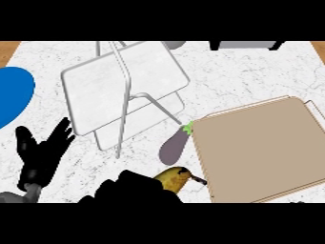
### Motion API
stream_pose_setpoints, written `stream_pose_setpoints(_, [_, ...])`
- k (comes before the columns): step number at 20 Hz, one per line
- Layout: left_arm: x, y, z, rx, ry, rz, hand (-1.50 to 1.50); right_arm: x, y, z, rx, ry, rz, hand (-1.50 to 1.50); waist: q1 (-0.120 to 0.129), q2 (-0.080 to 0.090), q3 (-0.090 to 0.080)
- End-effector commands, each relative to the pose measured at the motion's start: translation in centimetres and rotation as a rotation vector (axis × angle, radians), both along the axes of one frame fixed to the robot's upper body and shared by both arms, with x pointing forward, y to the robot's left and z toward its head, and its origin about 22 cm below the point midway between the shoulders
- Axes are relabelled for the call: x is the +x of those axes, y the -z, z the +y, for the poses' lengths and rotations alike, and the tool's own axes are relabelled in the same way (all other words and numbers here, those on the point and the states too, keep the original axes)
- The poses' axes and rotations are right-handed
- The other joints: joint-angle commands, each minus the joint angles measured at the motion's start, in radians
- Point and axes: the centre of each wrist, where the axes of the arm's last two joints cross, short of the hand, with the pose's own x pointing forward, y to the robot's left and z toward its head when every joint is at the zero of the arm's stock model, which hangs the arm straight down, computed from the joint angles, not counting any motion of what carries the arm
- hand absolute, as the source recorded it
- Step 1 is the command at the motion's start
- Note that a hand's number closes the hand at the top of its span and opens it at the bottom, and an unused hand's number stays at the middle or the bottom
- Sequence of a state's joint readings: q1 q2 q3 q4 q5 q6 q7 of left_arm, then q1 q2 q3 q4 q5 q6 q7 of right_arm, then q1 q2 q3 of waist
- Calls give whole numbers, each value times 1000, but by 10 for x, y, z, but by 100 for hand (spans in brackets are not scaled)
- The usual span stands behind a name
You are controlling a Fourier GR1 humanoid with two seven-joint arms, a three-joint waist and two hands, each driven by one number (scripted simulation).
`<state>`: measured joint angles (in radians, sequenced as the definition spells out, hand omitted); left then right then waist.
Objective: Pick the pear from the tray and place it in the tiered shelf
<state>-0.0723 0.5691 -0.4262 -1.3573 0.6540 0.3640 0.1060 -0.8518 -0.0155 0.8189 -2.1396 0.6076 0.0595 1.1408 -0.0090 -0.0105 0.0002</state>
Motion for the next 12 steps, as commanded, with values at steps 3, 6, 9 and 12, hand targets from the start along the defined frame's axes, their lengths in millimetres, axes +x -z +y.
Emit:
stream_pose_setpoints(3, [5,7,2,-13,24,18,0,24,-56,2,30,160,55,150,6,4,-4])
stream_pose_setpoints(6, [-2,3,-6,-1,2,-3,0,42,-76,8,44,197,66,150,18,2,-2])
stream_pose_setpoints(9, [15,-2,0,-19,6,3,0,68,-102,6,70,208,71,150,8,8,-2])
stream_pose_setpoints(12, [18,-9,-10,-10,-1,25,0,84,-126,0,75,221,61,150,9,7,-1])
